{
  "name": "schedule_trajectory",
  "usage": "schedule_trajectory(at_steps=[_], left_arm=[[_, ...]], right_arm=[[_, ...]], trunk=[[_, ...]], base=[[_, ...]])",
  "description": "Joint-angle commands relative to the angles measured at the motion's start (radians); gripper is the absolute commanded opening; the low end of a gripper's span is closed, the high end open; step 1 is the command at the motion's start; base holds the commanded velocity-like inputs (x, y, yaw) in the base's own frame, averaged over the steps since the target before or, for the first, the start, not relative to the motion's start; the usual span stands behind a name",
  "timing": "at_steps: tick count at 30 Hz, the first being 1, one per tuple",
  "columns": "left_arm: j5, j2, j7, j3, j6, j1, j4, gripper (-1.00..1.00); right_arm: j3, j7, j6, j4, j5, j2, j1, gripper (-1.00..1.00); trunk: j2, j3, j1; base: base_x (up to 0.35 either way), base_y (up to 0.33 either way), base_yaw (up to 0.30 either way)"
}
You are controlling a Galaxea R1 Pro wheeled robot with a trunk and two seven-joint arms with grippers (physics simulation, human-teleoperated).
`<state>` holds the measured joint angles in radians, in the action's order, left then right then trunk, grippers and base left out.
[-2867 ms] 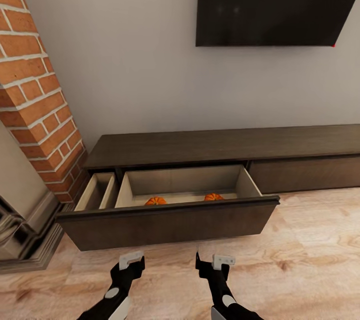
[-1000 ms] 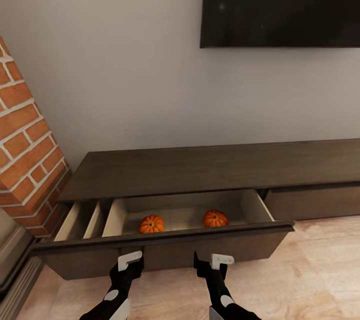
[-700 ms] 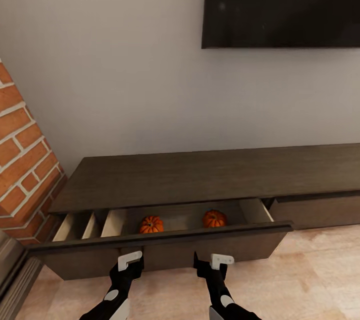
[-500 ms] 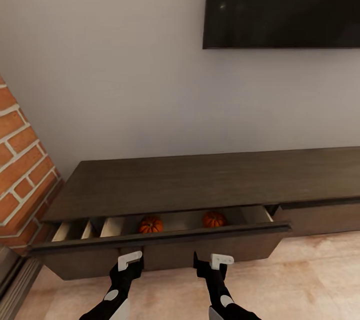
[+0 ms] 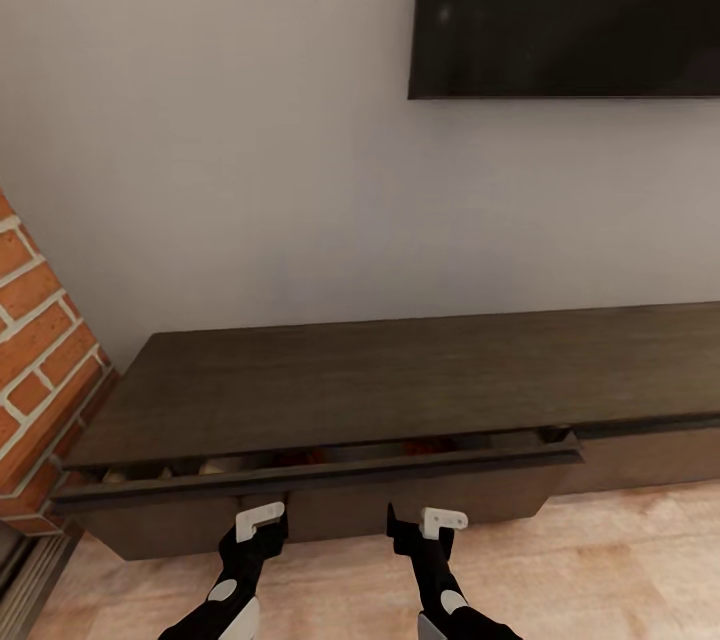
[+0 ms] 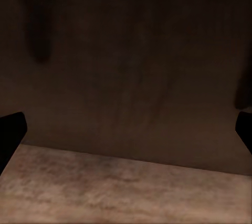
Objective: Place each of the two pumpkins and all three candles from the living room inside a cabinet in the living room (use any cabinet), then make sure every cabinet is closed, and position the cauldron so it is next to a table in the living room.
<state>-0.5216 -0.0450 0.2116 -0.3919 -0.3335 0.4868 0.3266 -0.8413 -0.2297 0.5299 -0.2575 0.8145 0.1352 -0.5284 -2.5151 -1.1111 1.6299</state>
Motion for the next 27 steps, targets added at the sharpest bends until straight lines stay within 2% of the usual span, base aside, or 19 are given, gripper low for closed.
schedule_trajectory(at_steps=[1, 8, 27], left_arm=[[-0.003, 0.001, 0.008, -0.007, -0.004, 0.001, 0.0, 1.0], [-0.003, 0.002, 0.008, -0.007, -0.003, 0.001, 0.0, 1.0], [-0.003, 0.002, 0.008, -0.007, -0.003, 0.001, 0.0, 1.0]], right_arm=[[-0.009, -0.008, 0.002, 0.0, 0.004, 0.0, -0.001, 1.0], [-0.009, -0.008, 0.002, 0.0, 0.005, 0.0, -0.001, 1.0], [-0.009, -0.008, 0.002, 0.0, 0.005, 0.0, -0.001, 1.0]], trunk=[[0.0, -0.001, 0.0], [0.0, -0.001, 0.0], [0.0, -0.001, 0.0]], base=[[0.022, 0.0, 0.0], [0.136, 0.068, 0.0], [0.032, 0.002, 0.0]])
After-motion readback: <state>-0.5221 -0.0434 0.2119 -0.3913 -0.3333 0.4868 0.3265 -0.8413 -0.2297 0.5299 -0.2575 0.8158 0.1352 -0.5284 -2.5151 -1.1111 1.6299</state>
